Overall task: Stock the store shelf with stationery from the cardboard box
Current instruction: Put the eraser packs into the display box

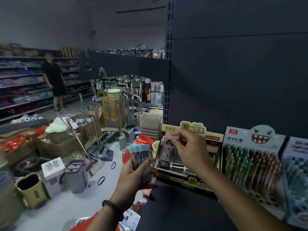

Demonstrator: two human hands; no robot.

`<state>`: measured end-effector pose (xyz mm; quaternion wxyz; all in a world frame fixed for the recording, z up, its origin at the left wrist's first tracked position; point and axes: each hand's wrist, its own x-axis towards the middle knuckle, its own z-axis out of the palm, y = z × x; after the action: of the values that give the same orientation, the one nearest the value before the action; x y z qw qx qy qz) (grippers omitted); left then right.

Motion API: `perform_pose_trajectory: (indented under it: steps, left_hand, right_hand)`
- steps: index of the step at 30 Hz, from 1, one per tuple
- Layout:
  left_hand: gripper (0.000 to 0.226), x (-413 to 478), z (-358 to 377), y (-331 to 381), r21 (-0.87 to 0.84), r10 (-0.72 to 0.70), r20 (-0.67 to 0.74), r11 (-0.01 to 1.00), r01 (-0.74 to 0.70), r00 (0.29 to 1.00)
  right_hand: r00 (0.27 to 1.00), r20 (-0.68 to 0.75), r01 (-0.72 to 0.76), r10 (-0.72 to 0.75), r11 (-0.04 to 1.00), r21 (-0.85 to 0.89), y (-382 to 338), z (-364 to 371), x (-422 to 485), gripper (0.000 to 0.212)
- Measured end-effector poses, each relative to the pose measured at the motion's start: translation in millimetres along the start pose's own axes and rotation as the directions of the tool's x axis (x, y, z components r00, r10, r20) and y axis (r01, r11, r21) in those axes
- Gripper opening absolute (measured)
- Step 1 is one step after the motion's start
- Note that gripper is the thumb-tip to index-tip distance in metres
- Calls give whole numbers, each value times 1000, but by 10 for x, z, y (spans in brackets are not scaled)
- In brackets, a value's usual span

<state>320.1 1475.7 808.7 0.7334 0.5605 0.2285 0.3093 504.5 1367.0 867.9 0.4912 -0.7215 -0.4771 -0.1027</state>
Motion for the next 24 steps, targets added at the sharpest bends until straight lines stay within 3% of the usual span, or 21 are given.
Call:
perform_pose_trajectory:
  steps: [10, 20, 24]
  left_hand:
    - [24, 19, -25, 47, -26, 4, -8, 1000, -4, 1000]
    - [32, 10, 28, 72, -88, 1, 21, 996, 0, 1000]
    - [33, 3, 112, 85, -100, 12, 51, 995, -7, 999]
  right_hand:
    - [996, 82, 32, -16, 980, -195, 78, 188, -21, 10]
    - [996, 89, 42, -20, 967, -252, 97, 271, -110, 33]
    - [999, 43, 21, -15, 989, -145, 31, 130, -116, 34]
